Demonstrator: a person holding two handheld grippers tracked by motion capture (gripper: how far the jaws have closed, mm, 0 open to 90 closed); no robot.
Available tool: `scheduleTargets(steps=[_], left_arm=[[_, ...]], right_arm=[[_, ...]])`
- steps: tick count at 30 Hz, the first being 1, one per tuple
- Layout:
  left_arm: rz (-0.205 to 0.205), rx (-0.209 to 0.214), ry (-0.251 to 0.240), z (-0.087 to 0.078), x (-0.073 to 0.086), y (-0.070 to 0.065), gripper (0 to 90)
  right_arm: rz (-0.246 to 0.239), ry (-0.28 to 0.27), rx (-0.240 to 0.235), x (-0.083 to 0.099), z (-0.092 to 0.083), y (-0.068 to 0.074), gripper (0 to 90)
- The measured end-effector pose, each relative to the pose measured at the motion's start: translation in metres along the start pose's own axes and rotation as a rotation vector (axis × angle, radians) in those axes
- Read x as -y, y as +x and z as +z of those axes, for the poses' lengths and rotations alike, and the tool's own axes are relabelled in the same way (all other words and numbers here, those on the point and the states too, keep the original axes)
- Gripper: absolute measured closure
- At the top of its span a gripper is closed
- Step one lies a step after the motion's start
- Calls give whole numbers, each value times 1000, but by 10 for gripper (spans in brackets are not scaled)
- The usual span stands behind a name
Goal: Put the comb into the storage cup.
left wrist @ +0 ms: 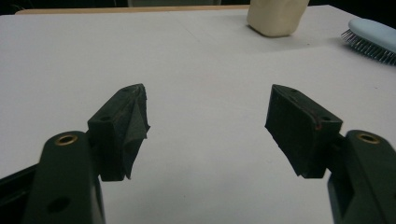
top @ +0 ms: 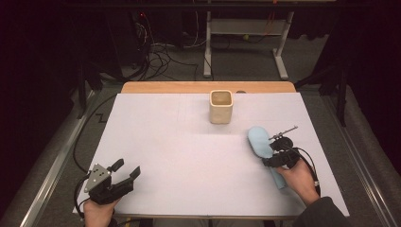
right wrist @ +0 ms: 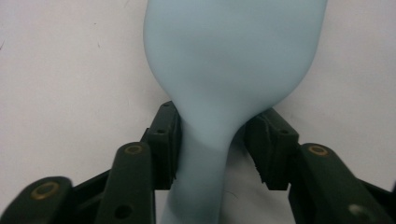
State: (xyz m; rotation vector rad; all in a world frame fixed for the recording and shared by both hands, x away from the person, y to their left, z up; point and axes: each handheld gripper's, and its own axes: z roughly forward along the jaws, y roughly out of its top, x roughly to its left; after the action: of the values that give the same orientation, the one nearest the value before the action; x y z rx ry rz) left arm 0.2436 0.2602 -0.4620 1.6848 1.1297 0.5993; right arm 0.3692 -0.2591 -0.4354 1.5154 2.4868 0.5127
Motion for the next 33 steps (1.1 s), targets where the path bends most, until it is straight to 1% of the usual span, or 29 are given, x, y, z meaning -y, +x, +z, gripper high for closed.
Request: scheduleTargets(steps=[1,4,8,11,15,23,25,33], left_arm=[[-1,0,0,0,0,0,304],[1,1,1,0,0,0,304],[1,1,1,0,0,0,304],[1,1,0,0,0,0,304],[0,1,-1,0,0,0,304],[-3,1,1,0,0,0,304],[-2,1,1,0,0,0,304],[-3,1,-2,0,0,0,304]], right_arm=[[-8,0,2,0,0,0,630],[-10,3,8,-1,1,1,636],[-25,17,22,-3,1,3,656],[-40,21,31,-3,1,3,694],[-50,23,34,-3,1,3,702],[-59,9,29,-2,0,3,706],[-60,1,18,-1,-1,2,706],[-62,-21,6,-1,-5,4,706]])
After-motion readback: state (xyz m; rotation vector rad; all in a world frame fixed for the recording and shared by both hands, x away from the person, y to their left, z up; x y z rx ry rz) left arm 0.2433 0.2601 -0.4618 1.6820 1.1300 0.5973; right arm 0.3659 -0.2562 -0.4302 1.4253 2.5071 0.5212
